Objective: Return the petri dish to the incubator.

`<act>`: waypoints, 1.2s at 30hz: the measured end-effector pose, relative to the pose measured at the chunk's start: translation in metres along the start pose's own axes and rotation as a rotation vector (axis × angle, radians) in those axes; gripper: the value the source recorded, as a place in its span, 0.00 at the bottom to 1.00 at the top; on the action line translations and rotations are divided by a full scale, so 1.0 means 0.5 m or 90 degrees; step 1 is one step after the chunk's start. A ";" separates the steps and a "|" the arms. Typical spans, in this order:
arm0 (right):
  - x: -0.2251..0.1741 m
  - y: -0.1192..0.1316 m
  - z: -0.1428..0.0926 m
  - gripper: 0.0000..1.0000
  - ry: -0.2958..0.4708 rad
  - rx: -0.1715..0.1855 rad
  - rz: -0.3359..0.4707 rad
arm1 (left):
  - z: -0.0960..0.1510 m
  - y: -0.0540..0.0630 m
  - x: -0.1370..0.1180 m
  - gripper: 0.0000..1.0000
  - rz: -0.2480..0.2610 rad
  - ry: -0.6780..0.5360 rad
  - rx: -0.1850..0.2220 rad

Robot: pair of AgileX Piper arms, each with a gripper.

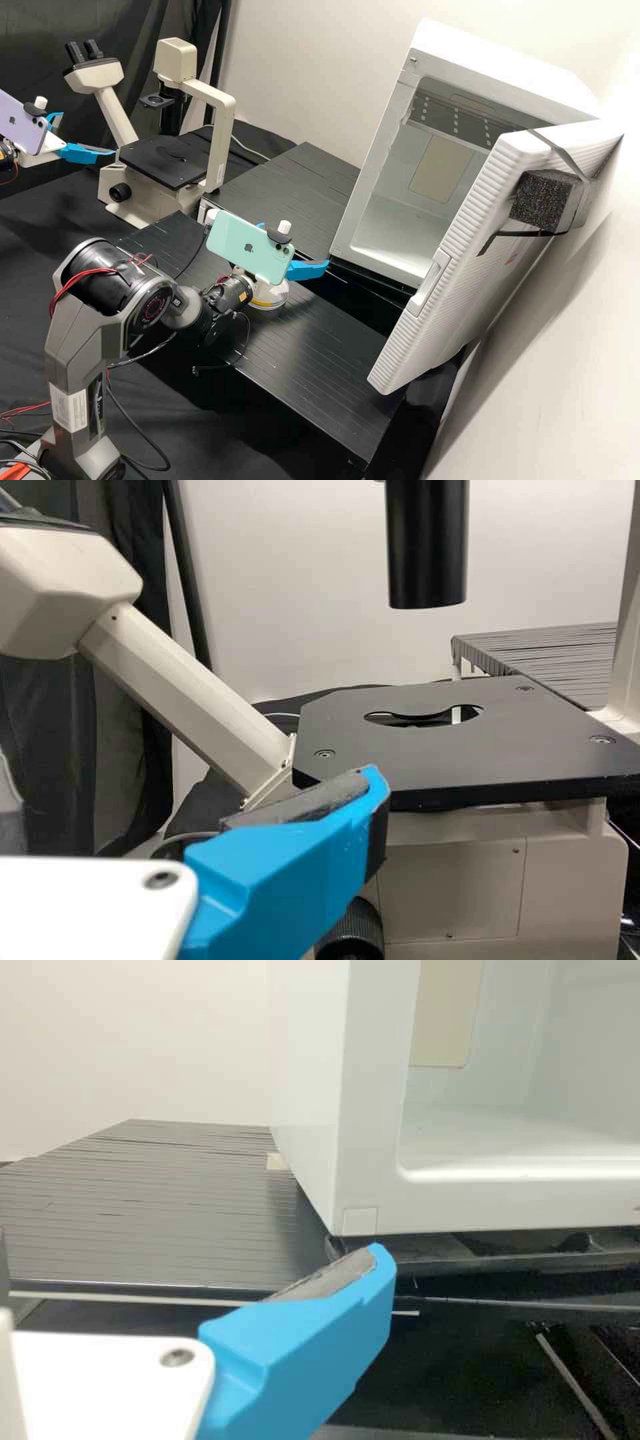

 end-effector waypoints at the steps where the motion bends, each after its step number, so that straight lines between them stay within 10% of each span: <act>1: 0.000 0.000 0.000 1.00 0.000 0.000 0.000 | 0.000 0.000 0.000 1.00 0.000 0.000 0.000; 23: -0.185 0.015 0.032 1.00 0.042 0.031 0.067 | 0.000 0.000 0.000 1.00 0.000 0.000 0.000; 36: -0.257 -0.018 0.047 1.00 0.038 0.036 0.017 | 0.000 0.000 0.000 1.00 0.000 0.000 0.000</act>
